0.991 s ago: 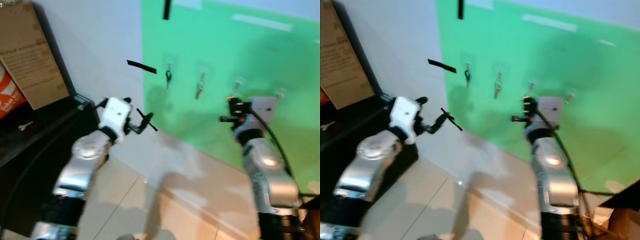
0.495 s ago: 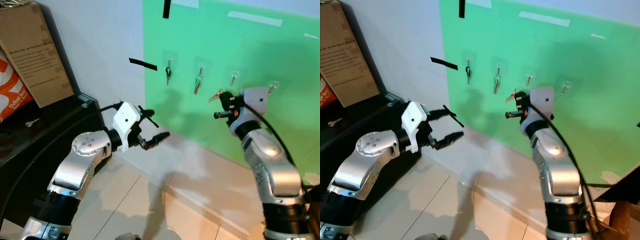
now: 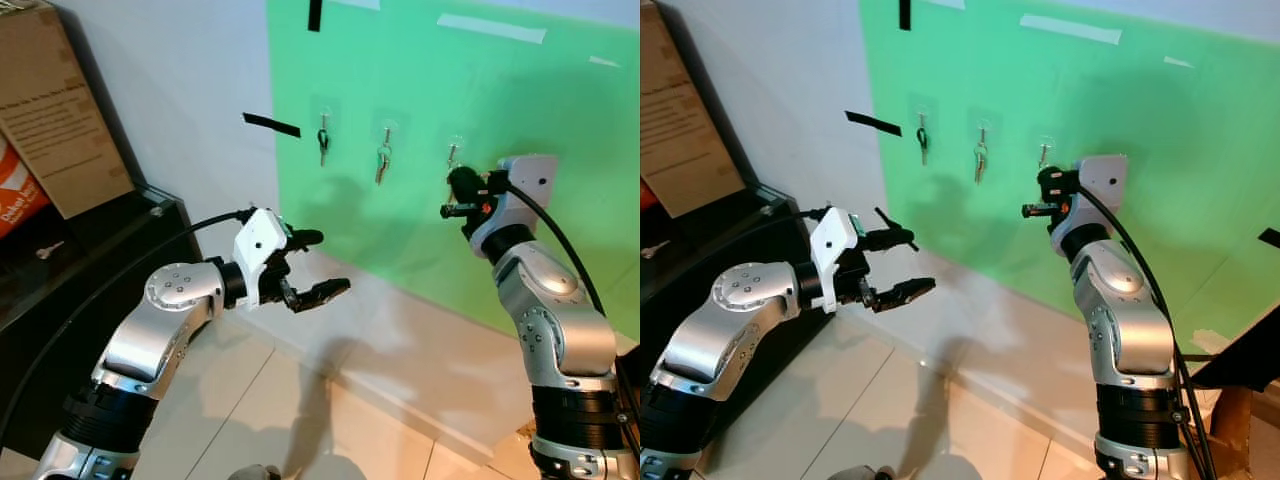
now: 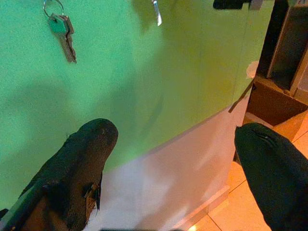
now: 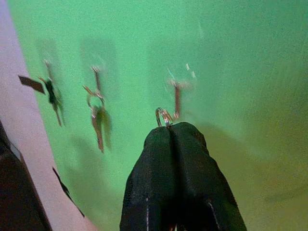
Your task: Hang keys on a hook
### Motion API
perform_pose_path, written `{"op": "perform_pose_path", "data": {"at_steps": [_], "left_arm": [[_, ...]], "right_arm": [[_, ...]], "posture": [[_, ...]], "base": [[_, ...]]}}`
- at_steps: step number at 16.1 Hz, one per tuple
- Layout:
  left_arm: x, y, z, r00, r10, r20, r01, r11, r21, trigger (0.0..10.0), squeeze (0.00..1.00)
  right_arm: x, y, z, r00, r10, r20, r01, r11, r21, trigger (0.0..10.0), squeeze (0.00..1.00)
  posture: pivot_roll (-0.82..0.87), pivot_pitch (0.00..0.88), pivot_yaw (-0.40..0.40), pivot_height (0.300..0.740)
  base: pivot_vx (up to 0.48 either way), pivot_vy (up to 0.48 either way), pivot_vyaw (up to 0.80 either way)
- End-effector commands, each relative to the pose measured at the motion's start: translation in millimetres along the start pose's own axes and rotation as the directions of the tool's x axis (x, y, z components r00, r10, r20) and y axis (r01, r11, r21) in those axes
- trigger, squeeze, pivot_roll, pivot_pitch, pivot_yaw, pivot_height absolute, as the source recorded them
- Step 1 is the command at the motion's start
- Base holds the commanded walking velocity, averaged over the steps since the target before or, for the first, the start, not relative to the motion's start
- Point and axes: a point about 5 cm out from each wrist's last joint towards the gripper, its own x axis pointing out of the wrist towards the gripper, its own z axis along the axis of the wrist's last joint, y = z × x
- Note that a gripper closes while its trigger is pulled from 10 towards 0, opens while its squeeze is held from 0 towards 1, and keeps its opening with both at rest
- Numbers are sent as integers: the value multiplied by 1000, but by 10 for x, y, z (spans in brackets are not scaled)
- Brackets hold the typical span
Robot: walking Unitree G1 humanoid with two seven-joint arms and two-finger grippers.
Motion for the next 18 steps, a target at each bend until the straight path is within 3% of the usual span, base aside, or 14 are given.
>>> {"op": "perform_pose_path", "data": {"at_steps": [1, 10, 18], "left_arm": [[16, 8, 85, 1000, -18, 6, 18, 999, 29, 10000, 0], [22, 27, 121, 1000, -12, 3, 12, 1000, 19, 10000, 0], [35, 27, 132, 1000, -14, 6, 14, 1000, 16, 10000, 0]], "right_arm": [[26, 17, 36, 1000, 21, 5, -21, 1000, 14, 10000, 0], [118, 55, 103, 996, 85, 10, -85, 995, 56, 10000, 0], [155, -75, 104, 1000, -8, 21, 4, 983, 184, 10000, 0]], "posture": [[-53, 0, 35, 740], [-37, 0, 22, 740], [-34, 0, 20, 740]], "base": [[0, 0, 0], [0, 0, 0], [0, 0, 0]]}}
